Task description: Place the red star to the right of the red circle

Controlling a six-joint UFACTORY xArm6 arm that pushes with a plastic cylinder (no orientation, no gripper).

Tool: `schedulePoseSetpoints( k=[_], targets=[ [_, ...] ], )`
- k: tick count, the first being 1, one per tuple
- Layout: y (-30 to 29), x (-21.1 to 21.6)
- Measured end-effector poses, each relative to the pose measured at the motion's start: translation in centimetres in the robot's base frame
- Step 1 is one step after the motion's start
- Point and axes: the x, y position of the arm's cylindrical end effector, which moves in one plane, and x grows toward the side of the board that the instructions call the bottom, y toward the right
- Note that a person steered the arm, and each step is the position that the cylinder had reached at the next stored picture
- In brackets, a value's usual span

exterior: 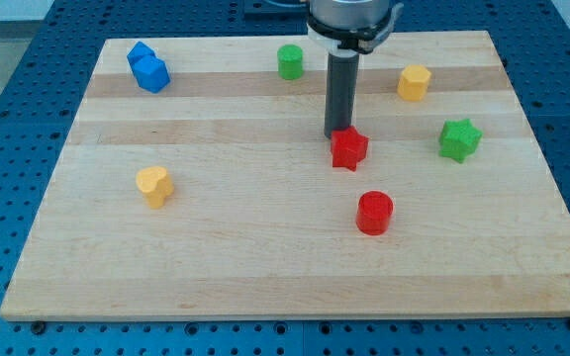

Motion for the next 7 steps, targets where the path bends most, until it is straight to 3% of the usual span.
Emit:
schedulePoseSetpoints(
  k=[4,6,7],
  targets=[
    [3.5,9.8],
    [2.8,9.2],
    [-0.2,9.4]
  ],
)
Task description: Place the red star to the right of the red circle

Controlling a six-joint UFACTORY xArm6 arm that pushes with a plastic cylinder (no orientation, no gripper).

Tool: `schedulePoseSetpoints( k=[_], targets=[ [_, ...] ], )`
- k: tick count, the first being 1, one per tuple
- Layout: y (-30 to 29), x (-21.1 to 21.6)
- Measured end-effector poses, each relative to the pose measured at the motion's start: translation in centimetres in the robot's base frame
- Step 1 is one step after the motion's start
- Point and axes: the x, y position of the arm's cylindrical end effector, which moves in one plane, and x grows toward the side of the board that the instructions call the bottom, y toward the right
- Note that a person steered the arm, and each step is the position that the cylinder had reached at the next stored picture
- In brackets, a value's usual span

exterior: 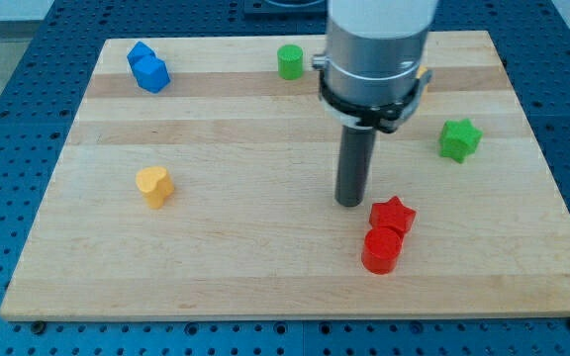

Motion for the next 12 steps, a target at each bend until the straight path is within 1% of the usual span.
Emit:
schedulePoseSetpoints(
  k=[1,2,3,4,5,6,9,11,12],
  targets=[
    [-0.1,3.6],
    [0.1,4.4],
    [1.5,4.3],
    [3.7,2.7],
    [4.3,1.8],
    [4.4,1.8],
    [9.6,-0.5],
    [14.0,-0.6],
    [14.7,0.2]
  ],
)
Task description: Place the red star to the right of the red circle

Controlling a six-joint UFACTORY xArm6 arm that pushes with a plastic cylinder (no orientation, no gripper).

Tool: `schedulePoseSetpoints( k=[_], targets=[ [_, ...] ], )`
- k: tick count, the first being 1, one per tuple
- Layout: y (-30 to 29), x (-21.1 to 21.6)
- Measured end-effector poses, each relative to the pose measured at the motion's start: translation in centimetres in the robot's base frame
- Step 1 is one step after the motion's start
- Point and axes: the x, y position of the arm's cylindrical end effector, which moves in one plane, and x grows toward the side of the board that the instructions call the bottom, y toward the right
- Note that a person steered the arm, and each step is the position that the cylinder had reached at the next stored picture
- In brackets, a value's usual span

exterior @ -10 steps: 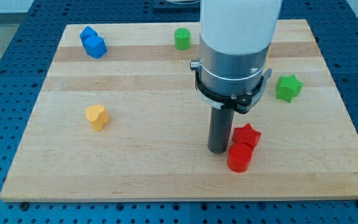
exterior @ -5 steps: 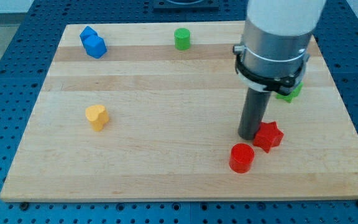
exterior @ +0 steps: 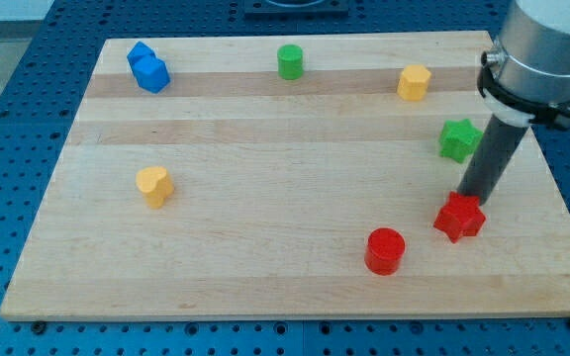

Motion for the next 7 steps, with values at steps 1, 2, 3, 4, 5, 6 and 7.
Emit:
schedulePoseSetpoints(
  k=[1,2,3,4,5,6,7],
  targets=[
    [0.0,0.9],
    [-0.4,0.8],
    [-2.3,0.8],
    [-3.1,0.8],
    [-3.1,1.1],
    [-3.1,2.3],
    [-3.1,3.2]
  ],
)
